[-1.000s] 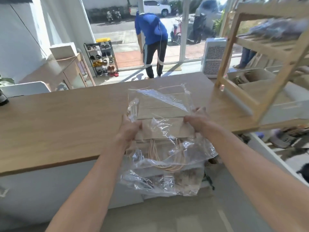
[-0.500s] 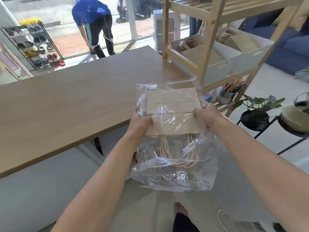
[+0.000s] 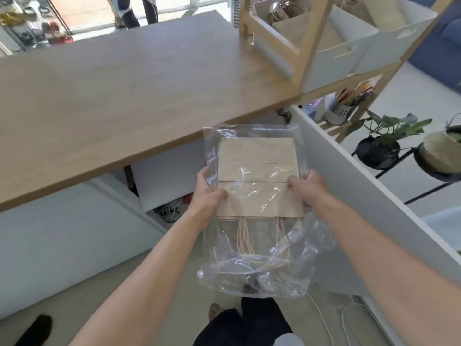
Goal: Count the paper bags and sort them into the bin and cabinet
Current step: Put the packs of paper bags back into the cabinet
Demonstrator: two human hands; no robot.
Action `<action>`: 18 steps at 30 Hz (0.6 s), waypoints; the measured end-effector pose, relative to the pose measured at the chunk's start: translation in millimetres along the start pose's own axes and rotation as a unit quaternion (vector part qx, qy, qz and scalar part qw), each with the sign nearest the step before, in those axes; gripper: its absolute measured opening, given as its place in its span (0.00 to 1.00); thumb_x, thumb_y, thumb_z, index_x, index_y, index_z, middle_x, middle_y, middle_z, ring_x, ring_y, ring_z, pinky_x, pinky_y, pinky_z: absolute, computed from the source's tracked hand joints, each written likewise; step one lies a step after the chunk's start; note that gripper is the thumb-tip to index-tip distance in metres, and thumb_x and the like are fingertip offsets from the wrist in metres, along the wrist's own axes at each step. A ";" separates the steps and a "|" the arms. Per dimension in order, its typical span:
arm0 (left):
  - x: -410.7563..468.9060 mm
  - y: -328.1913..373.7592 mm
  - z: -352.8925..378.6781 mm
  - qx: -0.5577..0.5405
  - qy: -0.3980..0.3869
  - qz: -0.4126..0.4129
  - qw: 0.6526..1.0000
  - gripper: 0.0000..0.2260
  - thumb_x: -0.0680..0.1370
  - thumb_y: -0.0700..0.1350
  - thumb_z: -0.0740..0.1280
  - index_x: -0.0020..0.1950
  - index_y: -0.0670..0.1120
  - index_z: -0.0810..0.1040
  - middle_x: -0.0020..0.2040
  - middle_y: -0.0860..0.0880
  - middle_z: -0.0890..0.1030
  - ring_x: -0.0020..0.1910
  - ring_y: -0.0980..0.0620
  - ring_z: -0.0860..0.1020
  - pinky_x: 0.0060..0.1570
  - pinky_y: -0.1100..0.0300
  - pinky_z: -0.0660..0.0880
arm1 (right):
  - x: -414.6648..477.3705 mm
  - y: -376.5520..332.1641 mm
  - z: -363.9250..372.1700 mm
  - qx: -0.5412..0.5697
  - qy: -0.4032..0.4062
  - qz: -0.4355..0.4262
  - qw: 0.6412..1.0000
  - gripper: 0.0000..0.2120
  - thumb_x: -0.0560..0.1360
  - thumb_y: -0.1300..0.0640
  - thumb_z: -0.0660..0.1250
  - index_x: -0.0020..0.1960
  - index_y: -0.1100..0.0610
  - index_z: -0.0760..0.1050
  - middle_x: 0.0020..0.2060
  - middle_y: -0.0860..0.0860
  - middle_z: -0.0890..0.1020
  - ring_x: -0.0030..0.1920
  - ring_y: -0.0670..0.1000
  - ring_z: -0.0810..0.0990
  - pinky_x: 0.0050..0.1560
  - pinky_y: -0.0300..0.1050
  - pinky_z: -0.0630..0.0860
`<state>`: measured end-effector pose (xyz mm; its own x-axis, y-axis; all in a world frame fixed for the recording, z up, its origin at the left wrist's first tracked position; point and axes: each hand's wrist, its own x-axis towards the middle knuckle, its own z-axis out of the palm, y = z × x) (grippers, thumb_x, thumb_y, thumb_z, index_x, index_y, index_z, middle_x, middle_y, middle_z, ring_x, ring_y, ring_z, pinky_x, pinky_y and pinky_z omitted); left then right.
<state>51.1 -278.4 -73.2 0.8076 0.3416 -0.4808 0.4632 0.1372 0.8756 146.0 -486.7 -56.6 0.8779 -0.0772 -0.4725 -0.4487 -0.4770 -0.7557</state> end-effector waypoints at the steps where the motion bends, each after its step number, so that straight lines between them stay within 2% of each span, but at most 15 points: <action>1: -1.9 -9.0 -5.2 0.005 0.011 -0.007 1.000 0.33 0.76 0.31 0.63 0.74 0.53 0.55 0.44 0.46 0.82 0.40 0.49 0.82 0.42 0.55 0.80 | 1.3 4.6 8.6 -0.005 -0.011 0.004 1.000 0.12 0.71 0.58 0.68 0.39 0.53 0.63 0.37 0.51 0.74 0.35 0.50 0.74 0.30 0.41 0.68; 3: -4.4 -26.6 -15.1 0.020 0.037 -0.024 0.999 0.31 0.75 0.32 0.64 0.72 0.54 0.58 0.46 0.46 0.81 0.43 0.49 0.82 0.42 0.58 0.80 | 5.2 13.7 25.4 -0.025 -0.036 0.012 0.999 0.13 0.72 0.59 0.68 0.39 0.54 0.63 0.37 0.51 0.73 0.35 0.51 0.73 0.32 0.41 0.69; 6: 0.7 -54.8 -35.1 0.000 0.081 -0.065 0.995 0.32 0.74 0.30 0.65 0.72 0.52 0.59 0.51 0.46 0.78 0.50 0.42 0.81 0.52 0.46 0.79 | 11.8 20.8 58.7 -0.045 -0.075 0.011 0.996 0.13 0.72 0.60 0.67 0.40 0.54 0.62 0.37 0.51 0.71 0.35 0.50 0.71 0.31 0.41 0.66; 9: 10.3 -70.4 -56.5 -0.016 0.129 -0.073 0.989 0.35 0.72 0.29 0.64 0.74 0.52 0.59 0.57 0.49 0.76 0.53 0.45 0.80 0.57 0.40 0.77 | 20.9 20.1 95.0 -0.061 -0.115 0.004 0.992 0.12 0.72 0.61 0.68 0.45 0.55 0.64 0.38 0.51 0.71 0.33 0.49 0.70 0.29 0.42 0.65; 11: 18.8 -73.5 -69.7 -0.008 0.160 -0.077 0.984 0.36 0.73 0.29 0.64 0.76 0.52 0.57 0.59 0.51 0.73 0.51 0.49 0.79 0.58 0.44 0.77 | 29.2 16.7 117.6 -0.073 -0.131 0.001 0.989 0.14 0.71 0.58 0.68 0.51 0.55 0.64 0.40 0.51 0.73 0.38 0.52 0.74 0.34 0.44 0.71; 14: 39.3 -73.9 -90.0 -0.009 0.200 -0.080 0.977 0.36 0.75 0.29 0.64 0.76 0.52 0.56 0.54 0.50 0.72 0.51 0.46 0.79 0.53 0.51 0.78 | 45.0 8.9 145.2 -0.076 -0.159 -0.011 0.984 0.18 0.70 0.56 0.67 0.54 0.54 0.63 0.43 0.51 0.74 0.43 0.56 0.76 0.45 0.51 0.75; 17: 69.3 -78.2 -110.2 -0.008 0.230 -0.086 0.969 0.36 0.75 0.32 0.66 0.77 0.54 0.56 0.54 0.43 0.77 0.51 0.45 0.80 0.57 0.49 0.77 | 70.3 -4.1 173.6 -0.080 -0.178 -0.031 0.980 0.14 0.70 0.57 0.67 0.51 0.54 0.65 0.38 0.51 0.74 0.38 0.56 0.76 0.40 0.49 0.74; 18: 75.9 -78.8 -114.6 -0.014 0.234 -0.085 0.968 0.36 0.75 0.32 0.66 0.77 0.54 0.56 0.55 0.42 0.78 0.49 0.46 0.80 0.55 0.51 0.78 | 75.6 -8.1 179.4 -0.076 -0.182 -0.039 0.980 0.12 0.70 0.57 0.67 0.49 0.53 0.66 0.39 0.52 0.76 0.37 0.56 0.76 0.37 0.49 0.75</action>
<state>34.0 -156.7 -173.3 0.4634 0.6946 -0.5503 0.5595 0.2522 0.7895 186.0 -331.6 -167.5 0.7790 0.2688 -0.5665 -0.3276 -0.5957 -0.7333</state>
